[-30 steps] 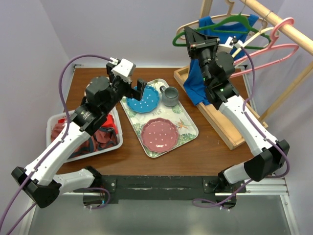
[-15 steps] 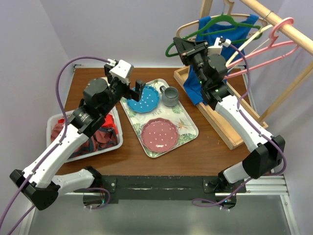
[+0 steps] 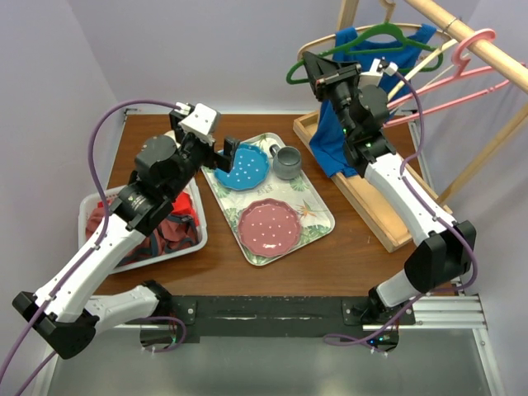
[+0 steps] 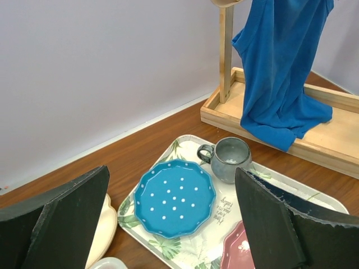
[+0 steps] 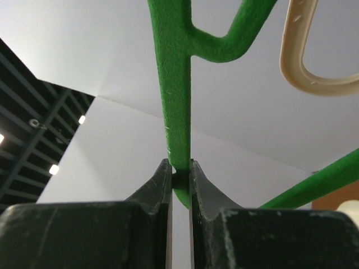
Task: Remove the tank top from the hanger
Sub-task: Place the hanger at the clothesline.
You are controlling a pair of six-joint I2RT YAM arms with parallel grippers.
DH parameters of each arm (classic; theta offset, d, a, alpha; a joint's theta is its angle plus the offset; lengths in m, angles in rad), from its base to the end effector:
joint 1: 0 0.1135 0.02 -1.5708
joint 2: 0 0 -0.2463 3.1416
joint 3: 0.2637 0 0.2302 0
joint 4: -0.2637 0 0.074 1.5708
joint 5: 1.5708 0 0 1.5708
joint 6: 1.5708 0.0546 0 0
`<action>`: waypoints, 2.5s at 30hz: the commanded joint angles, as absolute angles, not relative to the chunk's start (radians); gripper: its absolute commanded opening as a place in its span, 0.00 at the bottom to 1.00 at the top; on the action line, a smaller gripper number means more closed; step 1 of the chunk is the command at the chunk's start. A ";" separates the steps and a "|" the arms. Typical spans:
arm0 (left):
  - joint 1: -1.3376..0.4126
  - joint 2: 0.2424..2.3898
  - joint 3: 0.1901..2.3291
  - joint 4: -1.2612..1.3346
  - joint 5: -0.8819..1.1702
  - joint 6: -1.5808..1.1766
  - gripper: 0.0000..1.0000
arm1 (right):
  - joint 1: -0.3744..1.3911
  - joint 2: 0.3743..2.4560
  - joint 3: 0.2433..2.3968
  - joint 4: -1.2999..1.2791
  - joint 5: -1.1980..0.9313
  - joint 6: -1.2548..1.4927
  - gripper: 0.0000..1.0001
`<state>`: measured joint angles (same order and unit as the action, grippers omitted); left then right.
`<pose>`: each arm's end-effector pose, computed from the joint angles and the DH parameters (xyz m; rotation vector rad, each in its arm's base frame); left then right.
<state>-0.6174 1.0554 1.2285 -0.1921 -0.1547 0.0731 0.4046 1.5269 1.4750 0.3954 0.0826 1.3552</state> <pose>0.1966 -0.1293 0.4228 0.4252 1.5400 -0.3012 0.3283 0.1357 0.4512 0.6976 1.1799 1.4612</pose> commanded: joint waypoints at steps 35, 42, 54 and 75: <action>-0.617 1.072 1.255 -0.138 -0.169 0.123 1.00 | 0.316 1.371 1.375 0.318 0.038 1.342 0.57; -0.615 1.153 1.341 -0.089 -0.060 0.091 1.00 | 0.318 1.289 1.358 0.075 -0.035 1.123 0.64; -0.555 1.410 1.608 0.067 0.147 -0.072 0.94 | 0.316 1.091 1.296 -0.221 -0.086 0.833 0.77; -0.511 1.841 1.838 0.403 0.285 -0.060 0.93 | 0.316 1.006 1.483 -0.465 0.167 0.546 0.92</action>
<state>-0.5175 1.8042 1.7477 0.3027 0.2649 -0.0719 0.3115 1.0012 1.4231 -0.4641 0.0711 0.6147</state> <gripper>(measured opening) 0.926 0.909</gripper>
